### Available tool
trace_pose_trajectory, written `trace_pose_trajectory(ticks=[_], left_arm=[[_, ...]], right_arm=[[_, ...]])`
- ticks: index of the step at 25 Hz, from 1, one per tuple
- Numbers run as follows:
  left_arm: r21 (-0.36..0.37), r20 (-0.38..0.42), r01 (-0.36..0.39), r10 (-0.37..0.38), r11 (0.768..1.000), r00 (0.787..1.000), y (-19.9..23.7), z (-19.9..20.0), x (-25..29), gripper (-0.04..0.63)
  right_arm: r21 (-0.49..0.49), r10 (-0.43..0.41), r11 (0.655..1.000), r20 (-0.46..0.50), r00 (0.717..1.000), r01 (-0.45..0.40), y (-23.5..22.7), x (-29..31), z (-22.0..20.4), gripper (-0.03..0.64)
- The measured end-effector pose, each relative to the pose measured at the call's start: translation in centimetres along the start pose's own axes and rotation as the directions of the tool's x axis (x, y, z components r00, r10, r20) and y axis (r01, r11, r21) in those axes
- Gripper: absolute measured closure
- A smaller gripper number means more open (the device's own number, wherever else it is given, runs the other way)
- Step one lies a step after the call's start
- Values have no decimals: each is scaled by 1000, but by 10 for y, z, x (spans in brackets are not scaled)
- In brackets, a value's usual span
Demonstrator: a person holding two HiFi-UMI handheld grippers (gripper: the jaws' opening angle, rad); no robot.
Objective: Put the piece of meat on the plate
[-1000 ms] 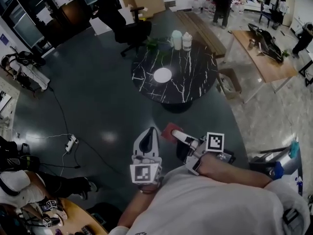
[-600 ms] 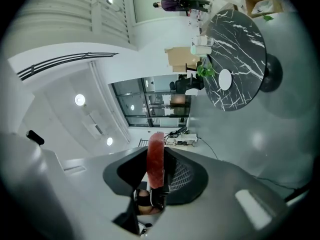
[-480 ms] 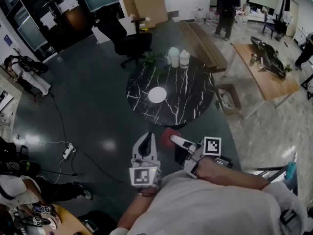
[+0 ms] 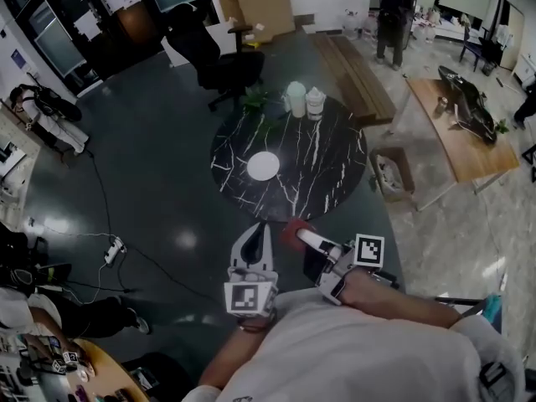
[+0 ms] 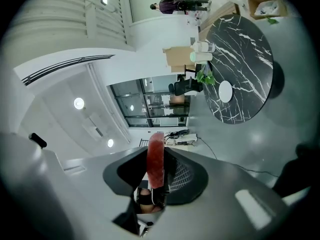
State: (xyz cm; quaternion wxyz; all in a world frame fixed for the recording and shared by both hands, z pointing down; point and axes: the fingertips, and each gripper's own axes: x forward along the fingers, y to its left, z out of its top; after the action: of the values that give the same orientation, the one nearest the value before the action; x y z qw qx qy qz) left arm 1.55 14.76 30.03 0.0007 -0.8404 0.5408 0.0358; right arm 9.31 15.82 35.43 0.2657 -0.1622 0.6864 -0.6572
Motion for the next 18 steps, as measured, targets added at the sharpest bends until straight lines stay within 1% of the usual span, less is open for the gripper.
trace_pose_trajectory(ticks=[2,4,8,11,18], left_arm=[[-21,3,-7,7,1000,1000,2,-5,6,589],[-37,6,3,-3,999,1000,0,-7,12,589],[-17,16,8,-8,1000,1000,1,-4,23,589],[-31,7,12,-12,999,1000,3,-10,29,589],[-72,-8,57,-58,996,998,8,-20,55,588]], right_arm=[[16,-4,1000,10,1000,4,-1,-2,6,523],[17,-6,1000,25,1000,6,-1,-5,14,524],[3,1,1000,43,999,-1,-2,-5,25,523],[-3,-8,1000,42,999,8,-5,-2,28,524],[-5,-22,1000,93,995,23,-10,6,48,525]])
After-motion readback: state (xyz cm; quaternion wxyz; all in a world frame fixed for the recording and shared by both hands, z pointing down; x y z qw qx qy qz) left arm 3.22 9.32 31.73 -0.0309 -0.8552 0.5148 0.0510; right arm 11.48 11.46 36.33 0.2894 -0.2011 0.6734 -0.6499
